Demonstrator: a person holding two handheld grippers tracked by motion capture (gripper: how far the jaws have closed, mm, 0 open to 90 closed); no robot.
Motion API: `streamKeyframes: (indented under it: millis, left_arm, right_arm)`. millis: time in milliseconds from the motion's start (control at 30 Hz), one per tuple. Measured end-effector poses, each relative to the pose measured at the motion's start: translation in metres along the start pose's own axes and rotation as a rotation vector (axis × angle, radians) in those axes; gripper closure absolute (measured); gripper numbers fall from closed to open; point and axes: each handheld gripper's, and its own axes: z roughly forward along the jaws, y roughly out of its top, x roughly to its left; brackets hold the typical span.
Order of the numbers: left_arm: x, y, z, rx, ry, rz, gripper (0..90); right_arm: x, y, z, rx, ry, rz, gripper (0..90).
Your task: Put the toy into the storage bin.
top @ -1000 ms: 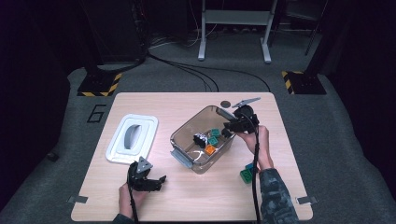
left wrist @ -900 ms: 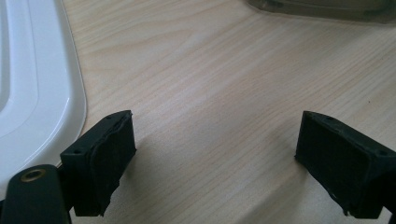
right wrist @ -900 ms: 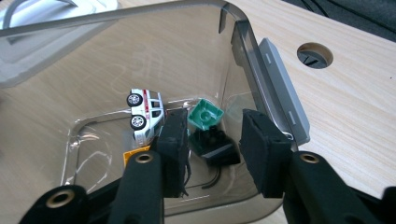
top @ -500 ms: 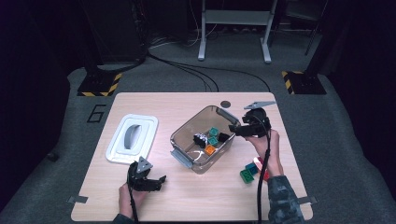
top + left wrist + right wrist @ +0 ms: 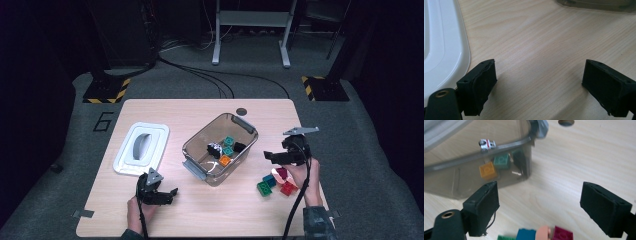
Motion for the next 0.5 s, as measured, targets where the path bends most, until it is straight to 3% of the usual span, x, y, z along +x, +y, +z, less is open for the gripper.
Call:
streamKeyframes:
  millis: [333, 500]
  left_arm:
    - [0.000, 0.000, 0.000, -0.003, 0.000, -0.003, 11.7]
    - [0.000, 0.000, 0.000, -0.002, 0.000, -0.002, 11.7]
  right_arm:
    - [-0.013, -0.039, 0.011, 0.062, -0.005, 0.062, 10.2]
    - [-0.023, -0.055, 0.014, 0.089, -0.041, 0.107, 12.9]
